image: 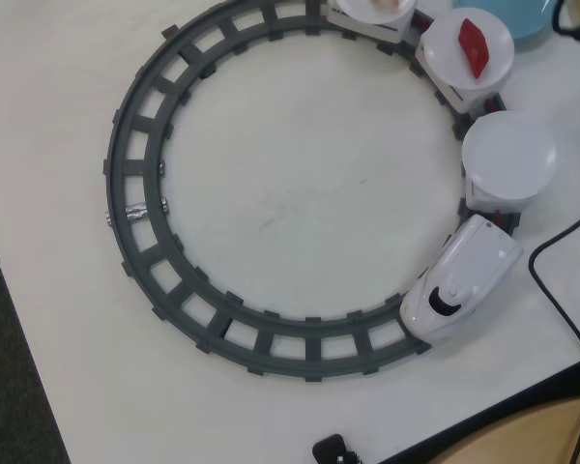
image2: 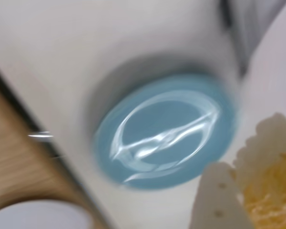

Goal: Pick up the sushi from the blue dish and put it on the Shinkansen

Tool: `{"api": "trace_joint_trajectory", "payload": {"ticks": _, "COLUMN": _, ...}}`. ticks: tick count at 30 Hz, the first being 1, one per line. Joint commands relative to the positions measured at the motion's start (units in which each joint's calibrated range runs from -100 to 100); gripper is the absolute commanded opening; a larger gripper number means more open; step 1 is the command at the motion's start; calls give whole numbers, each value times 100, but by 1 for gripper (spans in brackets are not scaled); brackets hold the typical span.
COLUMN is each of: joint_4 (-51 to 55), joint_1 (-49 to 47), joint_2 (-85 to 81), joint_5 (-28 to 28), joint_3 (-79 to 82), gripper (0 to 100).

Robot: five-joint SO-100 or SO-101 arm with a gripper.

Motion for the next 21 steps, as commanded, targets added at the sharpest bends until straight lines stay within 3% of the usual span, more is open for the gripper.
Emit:
{"api": "trace_joint_trajectory", "payload": {"ticks": 1, "joint_4": -392, "joint_1": -1191, "joint_2": -1947, "joint_5": -19, "joint_3": 2107, "gripper": 2}}
{"api": "trace_joint_trajectory", "payload": {"ticks": 5, "joint_4": -1222, "joint_1": -2265, "joint_2": -3166, "joint_5": -234, "joint_3": 3821, "gripper": 2}}
{"api": "trace_joint_trajectory", "payload": {"ticks": 10, "joint_4": -1924, "joint_1": -2969, "joint_2": -3584, "joint_5": -417, "joint_3": 4808, "gripper": 2}}
{"api": "trace_joint_trajectory", "payload": {"ticks": 21, "joint_4": -2197, "joint_1": -3735, "joint_2": -2891, "joint_5": -423, "joint_3": 4862, "gripper": 2}}
